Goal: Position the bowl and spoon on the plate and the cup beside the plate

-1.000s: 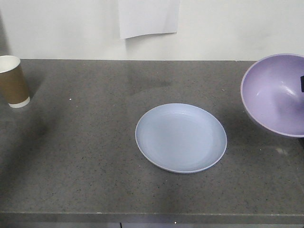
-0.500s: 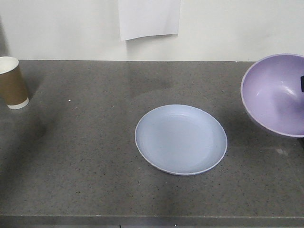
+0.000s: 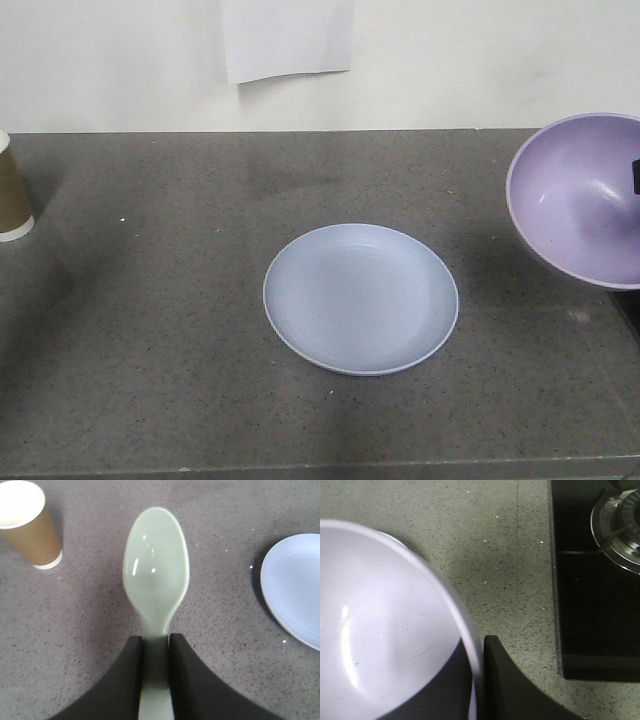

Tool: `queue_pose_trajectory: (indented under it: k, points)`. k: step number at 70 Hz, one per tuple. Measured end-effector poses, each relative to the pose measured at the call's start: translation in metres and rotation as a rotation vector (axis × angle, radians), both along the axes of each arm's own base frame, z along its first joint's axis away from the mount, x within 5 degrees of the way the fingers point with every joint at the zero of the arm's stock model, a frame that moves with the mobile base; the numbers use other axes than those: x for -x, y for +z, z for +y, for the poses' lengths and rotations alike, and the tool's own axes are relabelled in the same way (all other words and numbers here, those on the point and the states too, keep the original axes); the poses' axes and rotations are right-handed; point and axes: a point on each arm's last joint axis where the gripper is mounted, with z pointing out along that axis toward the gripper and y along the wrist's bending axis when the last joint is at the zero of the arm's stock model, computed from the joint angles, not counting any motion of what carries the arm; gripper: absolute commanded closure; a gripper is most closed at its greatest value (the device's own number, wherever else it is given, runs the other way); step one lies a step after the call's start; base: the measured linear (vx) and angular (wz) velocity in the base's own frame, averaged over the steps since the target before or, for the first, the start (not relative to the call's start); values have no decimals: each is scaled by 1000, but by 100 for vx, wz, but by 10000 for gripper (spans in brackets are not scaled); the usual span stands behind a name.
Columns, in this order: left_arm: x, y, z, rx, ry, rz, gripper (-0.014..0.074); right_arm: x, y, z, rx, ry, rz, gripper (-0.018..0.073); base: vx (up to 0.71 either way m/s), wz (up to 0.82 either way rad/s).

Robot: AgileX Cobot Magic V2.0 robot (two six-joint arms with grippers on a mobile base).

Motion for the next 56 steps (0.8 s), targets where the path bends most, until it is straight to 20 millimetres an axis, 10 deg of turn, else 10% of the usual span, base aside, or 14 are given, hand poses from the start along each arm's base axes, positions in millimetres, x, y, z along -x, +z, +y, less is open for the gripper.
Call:
queue_pose_trajectory:
  k: [56]
  points:
    - [0,0,0,0,0,0,603,0,0,0,0,0,0,569,5,-12]
